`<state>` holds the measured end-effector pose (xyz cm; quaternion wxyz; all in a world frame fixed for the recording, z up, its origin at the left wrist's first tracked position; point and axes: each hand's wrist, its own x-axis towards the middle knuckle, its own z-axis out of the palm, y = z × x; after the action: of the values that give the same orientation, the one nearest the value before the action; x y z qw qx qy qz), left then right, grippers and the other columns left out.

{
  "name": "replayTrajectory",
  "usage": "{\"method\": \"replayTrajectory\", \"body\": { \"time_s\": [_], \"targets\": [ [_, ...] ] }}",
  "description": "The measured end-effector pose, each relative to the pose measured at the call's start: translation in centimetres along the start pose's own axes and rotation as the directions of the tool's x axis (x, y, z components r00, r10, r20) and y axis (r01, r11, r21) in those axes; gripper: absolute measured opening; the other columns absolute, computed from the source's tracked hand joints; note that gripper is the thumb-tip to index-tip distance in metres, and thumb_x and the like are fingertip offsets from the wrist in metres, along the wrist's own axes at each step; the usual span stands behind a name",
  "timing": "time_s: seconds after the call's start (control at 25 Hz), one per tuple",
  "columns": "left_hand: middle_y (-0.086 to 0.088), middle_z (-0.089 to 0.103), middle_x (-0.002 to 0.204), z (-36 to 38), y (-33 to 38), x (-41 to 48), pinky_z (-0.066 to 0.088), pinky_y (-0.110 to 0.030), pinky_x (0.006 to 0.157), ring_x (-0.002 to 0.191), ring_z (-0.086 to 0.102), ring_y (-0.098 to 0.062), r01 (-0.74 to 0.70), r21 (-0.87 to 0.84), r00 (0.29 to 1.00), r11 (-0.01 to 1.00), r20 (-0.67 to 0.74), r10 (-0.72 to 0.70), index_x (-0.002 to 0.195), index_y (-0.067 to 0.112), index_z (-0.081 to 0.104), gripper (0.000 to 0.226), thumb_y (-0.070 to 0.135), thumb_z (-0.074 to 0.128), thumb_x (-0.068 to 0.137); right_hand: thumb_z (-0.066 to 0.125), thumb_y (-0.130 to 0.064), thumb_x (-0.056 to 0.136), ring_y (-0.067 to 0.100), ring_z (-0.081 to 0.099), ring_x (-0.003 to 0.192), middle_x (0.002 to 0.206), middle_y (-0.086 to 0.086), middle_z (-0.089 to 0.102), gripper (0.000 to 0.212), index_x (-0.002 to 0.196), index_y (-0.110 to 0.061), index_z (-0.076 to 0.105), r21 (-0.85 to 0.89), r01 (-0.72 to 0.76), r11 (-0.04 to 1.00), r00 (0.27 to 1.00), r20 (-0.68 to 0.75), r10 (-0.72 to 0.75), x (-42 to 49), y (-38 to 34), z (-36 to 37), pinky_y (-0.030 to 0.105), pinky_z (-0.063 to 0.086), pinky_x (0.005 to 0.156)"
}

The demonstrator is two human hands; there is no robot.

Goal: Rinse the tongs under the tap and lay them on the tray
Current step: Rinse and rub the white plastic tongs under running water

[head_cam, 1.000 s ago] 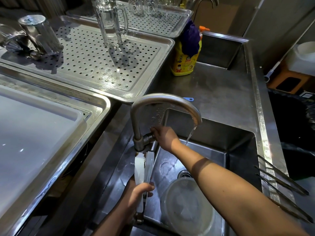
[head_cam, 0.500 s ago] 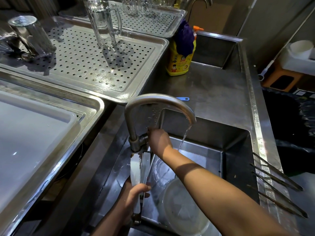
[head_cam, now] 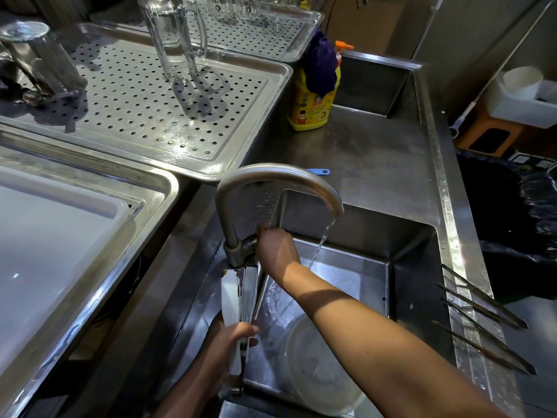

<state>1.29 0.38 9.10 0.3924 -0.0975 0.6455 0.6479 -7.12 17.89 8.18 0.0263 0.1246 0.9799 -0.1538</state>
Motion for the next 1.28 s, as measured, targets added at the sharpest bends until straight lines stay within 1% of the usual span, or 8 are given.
{"method": "replayTrajectory", "body": {
  "time_s": [0.08,0.24,0.36,0.48,0.6,0.76,1.08,1.28],
  "targets": [
    [-0.024,0.066,0.093,-0.2,-0.3,0.2,0.048,-0.044,0.079,0.085,0.063,-0.036,0.02,-0.008,1.0,1.0,-0.005,-0.02,0.095,-0.007,0.072,0.063,0.025,0.074,0.041,0.049,0.005,0.089,0.039,0.07,0.095,0.103,0.023,0.073,0.027,0.114,0.0,0.06,-0.03,0.009,0.999,1.0,-0.012,-0.009,-0.1,-0.1,0.0,0.038,0.053,0.074],
    [-0.027,0.07,0.1,-0.5,-0.8,0.0,0.043,-0.061,0.101,0.099,0.065,-0.043,0.072,-0.018,0.997,0.997,-0.02,-0.072,0.09,-0.001,0.077,0.064,0.035,0.077,0.037,0.05,0.004,0.089,0.039,0.07,0.092,0.1,0.022,0.073,0.026,0.113,-0.001,0.059,-0.022,0.001,1.0,0.999,-0.037,-0.002,-0.3,-0.3,0.3,0.037,0.05,0.07],
    [-0.035,0.068,0.108,-0.8,-1.2,-0.1,0.041,-0.063,0.105,0.104,0.065,-0.047,0.072,-0.018,0.996,0.997,-0.041,-0.073,0.098,-0.005,0.075,0.078,0.039,0.078,0.034,0.051,0.004,0.088,0.04,0.071,0.09,0.098,0.022,0.073,0.026,0.112,-0.001,0.059,0.003,-0.009,1.0,0.999,-0.054,0.009,-0.3,-0.4,0.4,0.037,0.049,0.068],
    [-0.037,0.066,0.112,-0.8,-1.0,-0.4,0.04,-0.064,0.106,0.106,0.064,-0.05,0.067,-0.013,0.996,0.998,-0.051,-0.067,0.1,-0.008,0.073,0.073,0.031,0.078,0.039,0.052,0.004,0.086,0.04,0.071,0.089,0.097,0.023,0.073,0.026,0.111,0.0,0.059,0.012,-0.016,1.0,0.998,-0.058,0.017,-0.3,-0.5,0.4,0.035,0.044,0.065],
    [-0.033,0.067,0.114,-1.0,-0.9,-0.5,0.043,-0.06,0.104,0.104,0.065,-0.046,0.058,0.0,0.997,0.998,-0.049,-0.058,0.104,-0.009,0.072,0.063,0.024,0.071,0.05,0.051,0.004,0.087,0.04,0.071,0.089,0.097,0.023,0.073,0.024,0.11,0.001,0.059,-0.008,-0.016,1.0,0.998,-0.067,0.016,-0.3,-0.7,0.5,0.034,0.038,0.063],
    [-0.034,0.068,0.11,-0.9,-0.8,-0.6,0.041,-0.062,0.102,0.104,0.064,-0.049,0.062,0.007,0.997,0.998,-0.054,-0.062,0.101,-0.006,0.073,0.056,0.023,0.069,0.054,0.048,0.005,0.088,0.041,0.071,0.089,0.097,0.024,0.073,0.025,0.11,0.001,0.06,-0.002,-0.018,1.0,0.996,-0.084,0.018,-0.3,-0.6,0.7,0.038,0.049,0.066],
    [-0.037,0.067,0.111,-1.0,-1.4,-0.3,0.043,-0.061,0.101,0.106,0.062,-0.053,0.057,-0.02,0.998,0.998,-0.014,-0.058,0.105,-0.008,0.071,0.059,0.021,0.07,0.053,0.046,0.007,0.088,0.043,0.071,0.09,0.098,0.026,0.072,0.023,0.108,0.004,0.059,-0.01,-0.036,0.999,0.995,-0.091,0.035,-0.3,-0.9,0.6,0.042,0.055,0.07],
    [-0.03,0.065,0.1,-1.4,-1.7,-0.1,0.049,-0.041,0.074,0.092,0.059,-0.041,0.055,-0.068,0.998,0.996,0.035,-0.053,0.109,-0.011,0.068,0.062,0.015,0.069,0.054,0.048,0.004,0.09,0.045,0.07,0.091,0.099,0.028,0.072,0.022,0.108,0.005,0.059,0.018,-0.029,0.999,0.996,-0.086,0.031,-0.4,-0.9,0.3,0.043,0.054,0.071]
  ]
}}
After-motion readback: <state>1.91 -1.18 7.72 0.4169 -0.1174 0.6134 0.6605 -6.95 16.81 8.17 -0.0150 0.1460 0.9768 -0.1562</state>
